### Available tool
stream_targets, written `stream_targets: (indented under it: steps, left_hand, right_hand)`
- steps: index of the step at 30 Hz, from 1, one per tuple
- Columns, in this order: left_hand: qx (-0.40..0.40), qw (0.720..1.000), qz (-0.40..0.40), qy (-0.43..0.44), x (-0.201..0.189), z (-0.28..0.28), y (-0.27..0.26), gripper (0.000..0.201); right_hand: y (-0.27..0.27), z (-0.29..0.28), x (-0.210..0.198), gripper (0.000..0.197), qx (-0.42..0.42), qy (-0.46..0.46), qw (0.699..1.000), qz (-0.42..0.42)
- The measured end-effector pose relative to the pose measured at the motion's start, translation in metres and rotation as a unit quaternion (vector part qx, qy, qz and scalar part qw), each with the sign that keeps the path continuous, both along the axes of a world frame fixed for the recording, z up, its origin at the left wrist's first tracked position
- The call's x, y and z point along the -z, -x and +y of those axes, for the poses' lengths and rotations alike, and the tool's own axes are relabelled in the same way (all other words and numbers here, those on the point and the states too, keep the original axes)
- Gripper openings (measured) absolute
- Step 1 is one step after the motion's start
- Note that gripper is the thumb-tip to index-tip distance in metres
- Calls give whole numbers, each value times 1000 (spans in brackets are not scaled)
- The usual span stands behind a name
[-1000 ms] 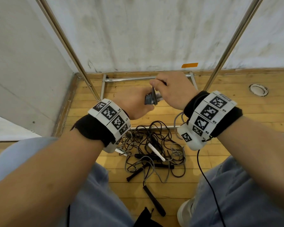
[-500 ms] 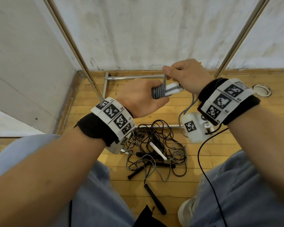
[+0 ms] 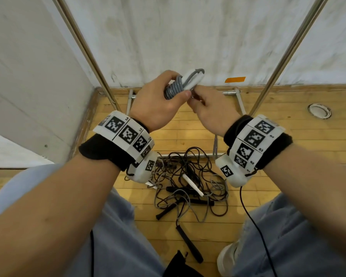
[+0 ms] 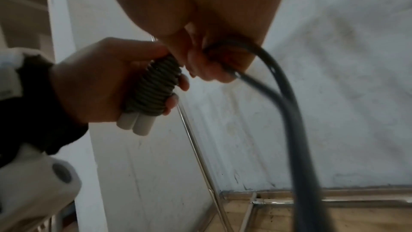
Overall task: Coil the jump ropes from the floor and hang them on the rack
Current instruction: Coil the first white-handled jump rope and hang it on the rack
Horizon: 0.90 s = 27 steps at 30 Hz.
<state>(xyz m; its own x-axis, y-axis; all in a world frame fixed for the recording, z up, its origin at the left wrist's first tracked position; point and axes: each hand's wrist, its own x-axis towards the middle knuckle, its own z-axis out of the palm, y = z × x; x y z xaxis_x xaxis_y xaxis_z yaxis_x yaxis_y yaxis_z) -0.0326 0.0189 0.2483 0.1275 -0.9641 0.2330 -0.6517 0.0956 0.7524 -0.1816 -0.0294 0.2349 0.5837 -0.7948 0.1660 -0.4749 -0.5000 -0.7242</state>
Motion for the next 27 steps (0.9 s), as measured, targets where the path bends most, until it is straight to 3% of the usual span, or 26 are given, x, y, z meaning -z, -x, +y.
stream_targets:
  steps: [4,6,9,10,15,18,24,27]
  left_hand:
    - [6,998,-54,-12,4,-1,2,37]
    - [1,997,-81,-8,5,-3,2,34]
    - [-18,995,-95,4,5,-5,-5,36]
    - [-26,995,-101,5,5,-6,-8,38]
    - [-62,982,-175,-44,11,-13,-22,37]
    - [-56,965,-240,-91,17,-15,-25,39]
    - [-10,939,-310,-151,25,-14,-17,27]
    - [29,931,-318,-179,30,-10,-6,22]
  right_hand:
    - [-1,0,7,24,20,-22,995,90]
    - [-3,1,7,21,17,-79,994,68]
    - [-5,3,6,20,3,-216,976,-28]
    - [-5,3,5,22,0,-221,975,-34]
    - [-4,4,4,26,4,-86,992,92]
    - [-2,4,5,30,-16,5,981,194]
    - [4,2,-4,29,-78,71,953,283]
    - [7,1,-5,32,-60,125,945,297]
